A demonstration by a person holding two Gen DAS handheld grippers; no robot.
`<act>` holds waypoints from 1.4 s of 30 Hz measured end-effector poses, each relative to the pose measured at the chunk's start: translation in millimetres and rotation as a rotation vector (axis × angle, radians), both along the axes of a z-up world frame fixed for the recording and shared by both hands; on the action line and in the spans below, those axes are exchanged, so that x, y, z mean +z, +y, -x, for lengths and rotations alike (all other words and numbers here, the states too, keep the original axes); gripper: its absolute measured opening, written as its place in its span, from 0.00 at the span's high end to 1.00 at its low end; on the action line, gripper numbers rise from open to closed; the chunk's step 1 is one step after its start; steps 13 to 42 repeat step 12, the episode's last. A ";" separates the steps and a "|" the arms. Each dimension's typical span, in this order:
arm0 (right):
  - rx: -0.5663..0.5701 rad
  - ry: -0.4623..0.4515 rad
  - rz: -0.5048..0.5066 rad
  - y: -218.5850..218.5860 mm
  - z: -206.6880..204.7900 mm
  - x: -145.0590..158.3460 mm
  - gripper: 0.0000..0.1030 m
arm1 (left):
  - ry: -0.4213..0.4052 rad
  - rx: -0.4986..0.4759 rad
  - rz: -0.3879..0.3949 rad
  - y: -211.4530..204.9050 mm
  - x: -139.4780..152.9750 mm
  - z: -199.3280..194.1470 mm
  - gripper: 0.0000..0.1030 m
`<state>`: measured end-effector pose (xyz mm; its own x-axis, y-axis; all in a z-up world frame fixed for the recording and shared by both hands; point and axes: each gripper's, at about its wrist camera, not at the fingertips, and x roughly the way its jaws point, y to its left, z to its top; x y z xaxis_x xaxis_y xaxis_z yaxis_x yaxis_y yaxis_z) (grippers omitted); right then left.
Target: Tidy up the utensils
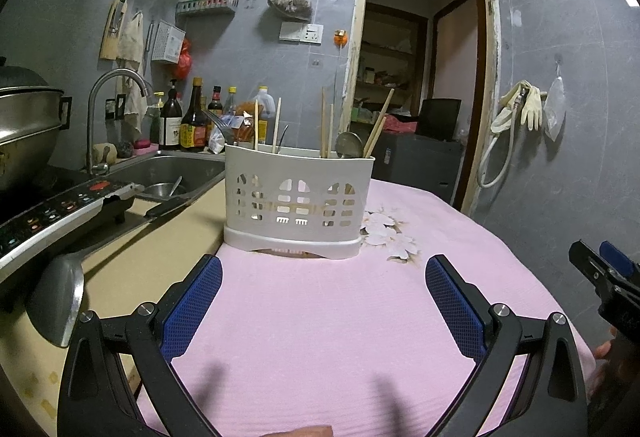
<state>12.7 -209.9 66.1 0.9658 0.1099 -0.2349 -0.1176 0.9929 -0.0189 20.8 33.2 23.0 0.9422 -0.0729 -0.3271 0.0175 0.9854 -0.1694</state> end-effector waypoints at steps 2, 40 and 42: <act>0.002 -0.001 0.000 -0.2 0.2 0.1 0.00 | 0.000 -0.001 -0.003 1.4 -0.8 0.3 0.03; 0.001 0.000 0.000 -0.3 -0.1 0.5 0.00 | -0.003 -0.003 -0.008 4.4 -2.2 -0.4 0.03; 0.001 0.000 0.000 -0.3 -0.1 0.5 0.00 | -0.003 -0.003 -0.008 4.4 -2.2 -0.4 0.03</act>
